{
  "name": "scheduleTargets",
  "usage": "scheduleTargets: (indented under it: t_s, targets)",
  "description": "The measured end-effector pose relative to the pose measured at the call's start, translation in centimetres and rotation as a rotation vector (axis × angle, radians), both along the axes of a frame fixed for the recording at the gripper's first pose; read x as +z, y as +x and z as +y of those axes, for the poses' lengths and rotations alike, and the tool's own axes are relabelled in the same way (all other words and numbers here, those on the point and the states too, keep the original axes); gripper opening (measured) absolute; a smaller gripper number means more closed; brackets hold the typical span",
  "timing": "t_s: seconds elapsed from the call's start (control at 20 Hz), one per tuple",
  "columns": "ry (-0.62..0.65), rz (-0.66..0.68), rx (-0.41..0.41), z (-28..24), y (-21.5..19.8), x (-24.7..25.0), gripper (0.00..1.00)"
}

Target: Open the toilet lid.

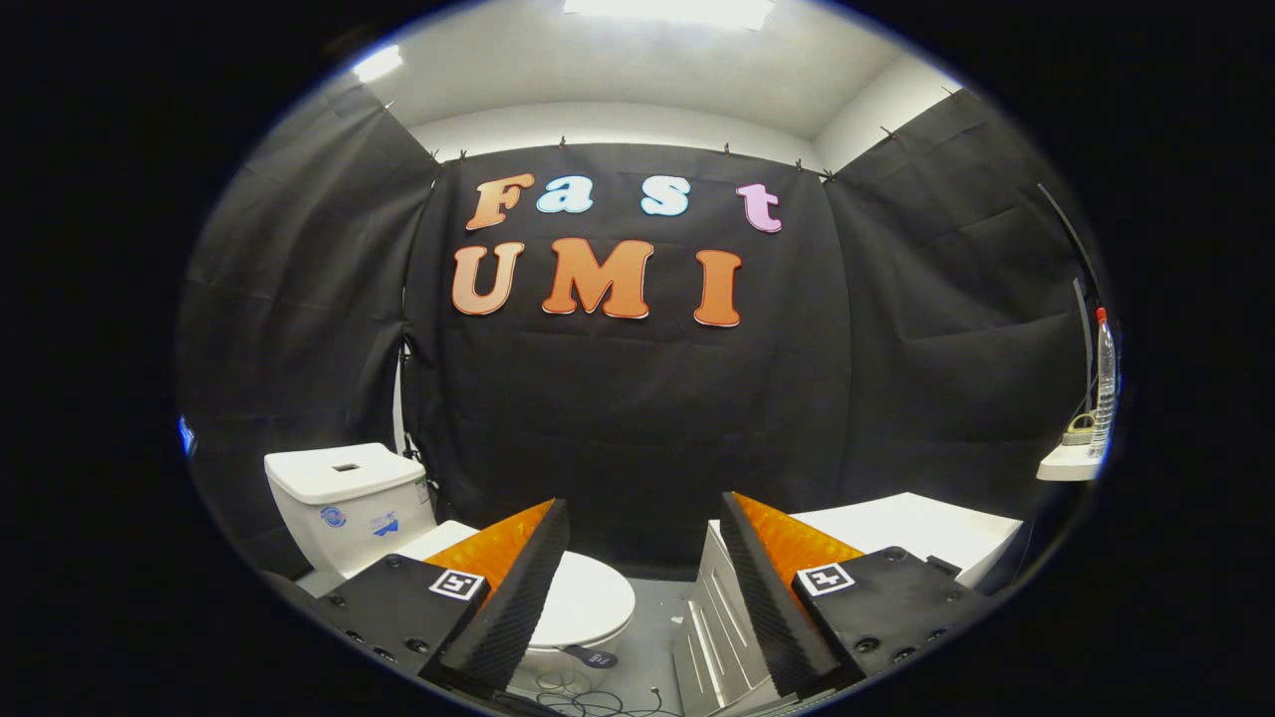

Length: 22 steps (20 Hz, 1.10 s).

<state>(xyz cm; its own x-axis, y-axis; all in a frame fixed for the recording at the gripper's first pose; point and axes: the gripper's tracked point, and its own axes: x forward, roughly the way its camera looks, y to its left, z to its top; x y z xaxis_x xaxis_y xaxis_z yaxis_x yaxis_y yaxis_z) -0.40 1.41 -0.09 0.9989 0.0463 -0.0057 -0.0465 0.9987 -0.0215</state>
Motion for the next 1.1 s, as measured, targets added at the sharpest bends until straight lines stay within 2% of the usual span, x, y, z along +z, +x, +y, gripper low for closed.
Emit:
scheduleTargets:
  t_s: [0.6,0.9,1.1]
  targets:
    - [0.01,0.013,0.008,0.3,0.2,-0.2,0.98]
    - [0.028,-0.04,-0.001,1.4,0.9,3.2,0.98]
    - [0.123,-0.036,-0.02,3.1,3.0,3.0,0.99]
